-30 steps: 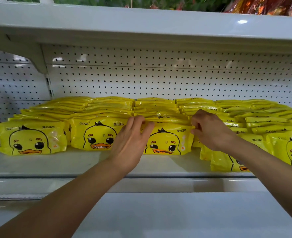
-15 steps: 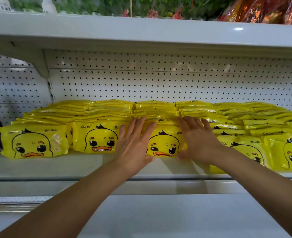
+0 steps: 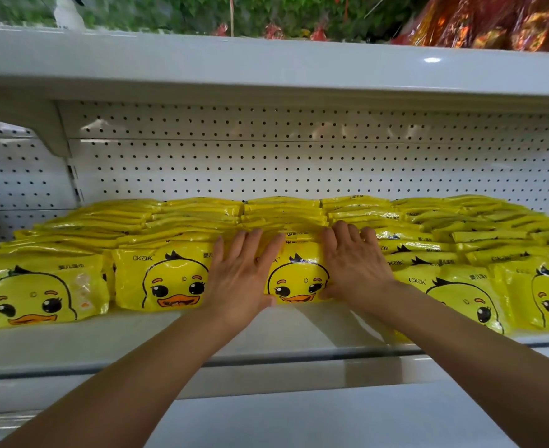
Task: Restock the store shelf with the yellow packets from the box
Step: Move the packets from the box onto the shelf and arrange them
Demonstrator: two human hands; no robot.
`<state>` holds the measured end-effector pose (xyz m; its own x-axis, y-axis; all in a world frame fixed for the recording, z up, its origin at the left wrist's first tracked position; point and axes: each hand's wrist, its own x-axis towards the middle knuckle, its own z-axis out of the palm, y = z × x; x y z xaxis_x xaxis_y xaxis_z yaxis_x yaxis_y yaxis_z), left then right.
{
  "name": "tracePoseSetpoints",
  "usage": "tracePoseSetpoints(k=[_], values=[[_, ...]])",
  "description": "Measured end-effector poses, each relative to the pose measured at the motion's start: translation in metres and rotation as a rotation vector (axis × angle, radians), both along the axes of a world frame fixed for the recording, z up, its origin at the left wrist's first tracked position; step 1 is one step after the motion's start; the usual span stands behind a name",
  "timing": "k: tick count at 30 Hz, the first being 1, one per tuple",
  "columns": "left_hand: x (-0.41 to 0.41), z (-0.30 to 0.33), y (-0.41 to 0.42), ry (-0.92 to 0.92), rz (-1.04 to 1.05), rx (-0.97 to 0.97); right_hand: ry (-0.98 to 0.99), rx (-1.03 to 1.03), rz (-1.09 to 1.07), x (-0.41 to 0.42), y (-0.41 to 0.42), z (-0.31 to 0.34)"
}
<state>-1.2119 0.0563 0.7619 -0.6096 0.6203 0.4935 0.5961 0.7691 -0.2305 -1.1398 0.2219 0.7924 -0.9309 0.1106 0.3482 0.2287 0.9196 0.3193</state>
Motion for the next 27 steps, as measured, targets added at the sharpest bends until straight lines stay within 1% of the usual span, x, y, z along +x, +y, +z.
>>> tracePoseSetpoints(k=[3, 6, 11, 16, 21, 24, 27], values=[[0.004, 0.005, 0.000, -0.070, -0.031, 0.027, -0.043, -0.004, 0.005, 0.003, 0.003, 0.005], [0.003, 0.013, 0.000, -0.125, -0.033, 0.109, -0.106, -0.088, -0.014, 0.007, 0.007, 0.015], [-0.011, 0.021, -0.007, -0.216, 0.046, 0.034, -0.209, -0.123, -0.004, 0.002, 0.010, 0.021], [-0.010, 0.026, -0.005, -0.230, 0.057, 0.002, -0.183, -0.109, -0.002, -0.004, 0.009, 0.017], [-0.005, 0.027, -0.006, -0.251, 0.082, 0.020, -0.158, -0.081, 0.020, 0.000, 0.008, 0.017], [0.002, 0.030, -0.009, -0.242, 0.107, 0.030, -0.138, -0.141, 0.046, 0.009, 0.010, 0.022], [0.016, 0.030, -0.013, -0.196, 0.076, 0.044, -0.068, -0.281, 0.089, 0.027, 0.013, 0.030]])
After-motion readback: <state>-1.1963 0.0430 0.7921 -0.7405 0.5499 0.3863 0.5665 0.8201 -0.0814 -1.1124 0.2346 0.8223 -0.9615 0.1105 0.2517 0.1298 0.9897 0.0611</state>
